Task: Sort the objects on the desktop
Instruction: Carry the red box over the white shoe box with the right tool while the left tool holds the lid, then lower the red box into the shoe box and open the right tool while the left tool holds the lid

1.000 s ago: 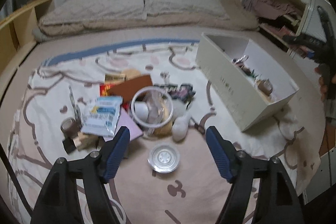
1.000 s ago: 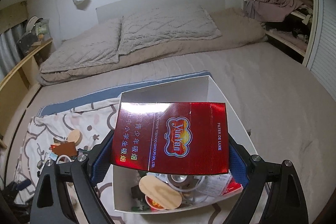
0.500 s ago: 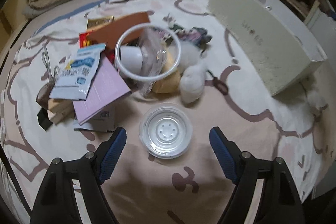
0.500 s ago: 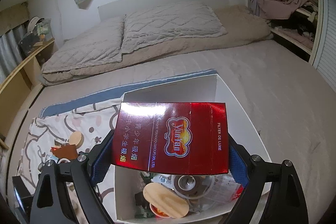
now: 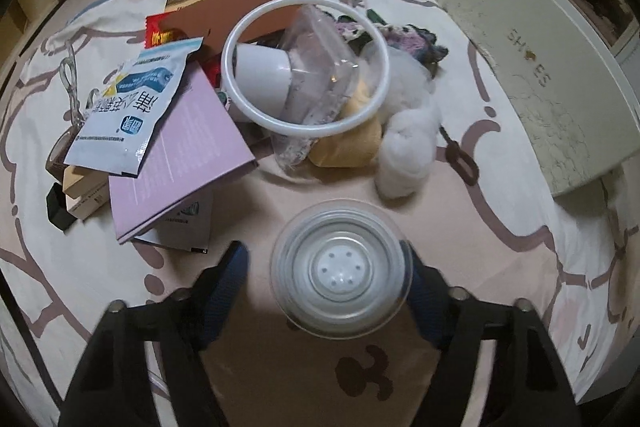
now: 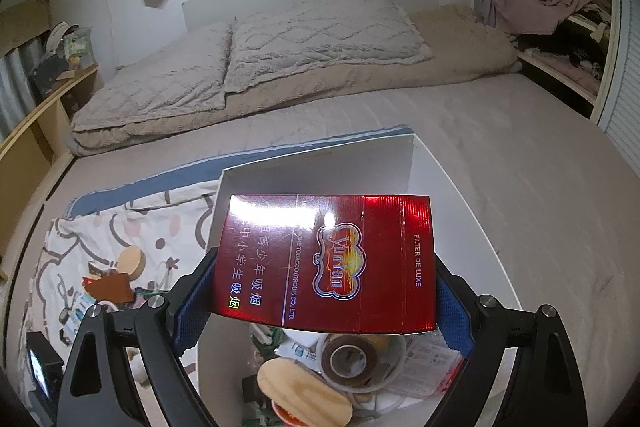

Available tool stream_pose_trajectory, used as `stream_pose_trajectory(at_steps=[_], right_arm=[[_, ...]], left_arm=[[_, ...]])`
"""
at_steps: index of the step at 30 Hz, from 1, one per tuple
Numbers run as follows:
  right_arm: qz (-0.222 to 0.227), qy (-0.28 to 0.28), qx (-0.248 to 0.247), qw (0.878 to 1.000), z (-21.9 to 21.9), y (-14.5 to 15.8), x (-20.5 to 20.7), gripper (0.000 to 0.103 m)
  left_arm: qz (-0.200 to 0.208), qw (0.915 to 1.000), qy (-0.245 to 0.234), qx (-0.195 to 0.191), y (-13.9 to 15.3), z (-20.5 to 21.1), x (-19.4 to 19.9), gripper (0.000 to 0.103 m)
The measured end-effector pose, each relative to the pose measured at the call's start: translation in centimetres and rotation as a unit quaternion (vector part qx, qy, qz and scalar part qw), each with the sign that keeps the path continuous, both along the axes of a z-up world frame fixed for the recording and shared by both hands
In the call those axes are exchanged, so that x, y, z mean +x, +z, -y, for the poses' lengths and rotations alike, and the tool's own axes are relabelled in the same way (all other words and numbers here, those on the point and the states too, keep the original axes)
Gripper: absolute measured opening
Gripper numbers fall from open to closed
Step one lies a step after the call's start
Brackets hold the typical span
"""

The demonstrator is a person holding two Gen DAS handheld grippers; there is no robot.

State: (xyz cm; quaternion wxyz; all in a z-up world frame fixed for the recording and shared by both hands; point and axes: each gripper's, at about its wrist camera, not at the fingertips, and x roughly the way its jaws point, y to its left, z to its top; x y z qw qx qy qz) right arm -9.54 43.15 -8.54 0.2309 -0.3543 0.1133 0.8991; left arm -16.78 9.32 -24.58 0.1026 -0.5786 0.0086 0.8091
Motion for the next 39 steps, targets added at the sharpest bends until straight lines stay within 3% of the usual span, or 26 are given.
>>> stream_pose_trajectory(at_steps=[5, 13, 27, 39], right_arm=[[0.009, -0.005, -0.002, 1.0, -0.7, -0.8, -0.6, 0.093], [0.041, -0.015, -0.01, 0.999, -2.0, -3.1, -2.0, 0.093], [0.144, 0.035, 0.002, 0.989, 0.1, -7.9, -6.4, 0.093], [0.17, -0.053, -0.056, 0.982, -3.0, -8.4, -6.4, 0.093]], left_arm=[[0.001, 0.9999, -0.005, -0.015, 0.0, 0.0, -0.6, 0.052], [0.001, 1.0, 0.003, 0.003, 0.8, 0.9, -1.0, 0.051], [-0.038, 0.9986, -0.003, 0.037, 4.1, 1.9, -0.6, 0.051], [-0.071, 0.9959, -0.022, 0.051, 6.1, 0.9, -1.0, 0.051]])
